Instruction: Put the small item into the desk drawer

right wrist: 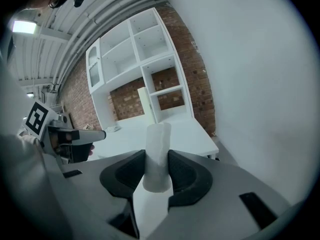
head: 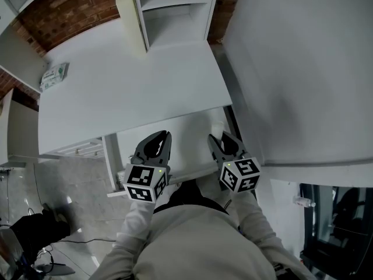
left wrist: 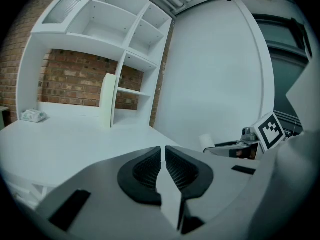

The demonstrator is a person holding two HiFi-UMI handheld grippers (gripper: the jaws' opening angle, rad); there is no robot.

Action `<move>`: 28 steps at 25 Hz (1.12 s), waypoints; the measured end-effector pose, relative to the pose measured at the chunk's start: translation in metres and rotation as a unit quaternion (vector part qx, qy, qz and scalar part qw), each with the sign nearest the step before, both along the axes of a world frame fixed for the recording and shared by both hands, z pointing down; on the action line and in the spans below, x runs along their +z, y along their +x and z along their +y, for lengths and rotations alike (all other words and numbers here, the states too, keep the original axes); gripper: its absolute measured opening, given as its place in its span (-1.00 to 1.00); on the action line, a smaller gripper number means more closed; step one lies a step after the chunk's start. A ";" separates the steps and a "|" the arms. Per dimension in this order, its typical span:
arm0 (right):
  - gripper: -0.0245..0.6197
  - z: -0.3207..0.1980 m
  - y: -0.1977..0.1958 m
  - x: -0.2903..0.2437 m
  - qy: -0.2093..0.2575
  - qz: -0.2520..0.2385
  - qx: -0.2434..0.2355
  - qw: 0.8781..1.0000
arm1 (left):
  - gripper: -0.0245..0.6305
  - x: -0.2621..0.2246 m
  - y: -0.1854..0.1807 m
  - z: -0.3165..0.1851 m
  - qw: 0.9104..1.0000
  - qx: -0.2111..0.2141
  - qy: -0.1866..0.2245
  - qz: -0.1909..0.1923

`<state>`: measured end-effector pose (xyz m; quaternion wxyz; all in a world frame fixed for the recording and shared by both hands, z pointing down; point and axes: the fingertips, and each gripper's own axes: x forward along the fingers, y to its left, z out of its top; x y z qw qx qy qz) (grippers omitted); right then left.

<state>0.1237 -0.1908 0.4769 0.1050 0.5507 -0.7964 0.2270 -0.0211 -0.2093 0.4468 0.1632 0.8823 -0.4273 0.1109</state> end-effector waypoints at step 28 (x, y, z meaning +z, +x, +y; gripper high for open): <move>-0.42 -0.032 -0.036 0.121 -0.154 0.072 -0.105 0.980 | -0.80 0.014 -0.023 -0.008 0.998 -0.052 -0.019 -0.017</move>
